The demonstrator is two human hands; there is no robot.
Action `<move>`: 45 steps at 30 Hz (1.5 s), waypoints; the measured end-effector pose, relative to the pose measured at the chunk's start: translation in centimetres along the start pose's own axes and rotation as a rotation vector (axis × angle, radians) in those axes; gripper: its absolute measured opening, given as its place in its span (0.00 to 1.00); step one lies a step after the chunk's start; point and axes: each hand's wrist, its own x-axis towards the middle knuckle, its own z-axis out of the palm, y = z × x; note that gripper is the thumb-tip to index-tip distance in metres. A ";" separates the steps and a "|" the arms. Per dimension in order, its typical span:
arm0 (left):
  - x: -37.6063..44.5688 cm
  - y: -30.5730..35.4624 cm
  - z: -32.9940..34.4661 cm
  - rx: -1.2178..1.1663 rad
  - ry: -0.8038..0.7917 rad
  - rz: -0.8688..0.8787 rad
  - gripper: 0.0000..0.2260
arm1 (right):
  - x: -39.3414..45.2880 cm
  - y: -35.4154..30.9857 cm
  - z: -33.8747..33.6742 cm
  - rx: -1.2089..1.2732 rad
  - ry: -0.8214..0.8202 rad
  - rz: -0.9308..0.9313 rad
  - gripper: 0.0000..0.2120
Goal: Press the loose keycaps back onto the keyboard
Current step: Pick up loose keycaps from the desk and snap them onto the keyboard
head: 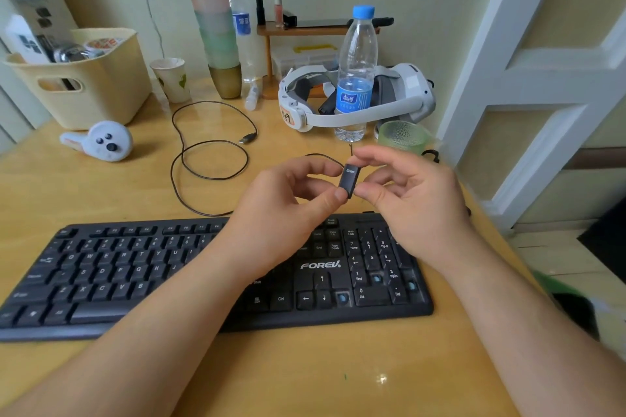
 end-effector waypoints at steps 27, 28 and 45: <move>-0.6 0.7 0.7 -0.289 -0.113 -0.043 0.03 | -0.8 -3.7 -2.1 0.010 -0.021 0.096 0.21; -0.8 0.8 1.0 -0.301 -0.154 -0.050 0.04 | -1.3 -4.0 -2.3 0.006 -0.016 0.100 0.20; -2.8 1.9 4.0 -0.332 -0.245 -0.056 0.05 | -5.0 -9.0 -4.5 -0.860 -0.130 -0.166 0.16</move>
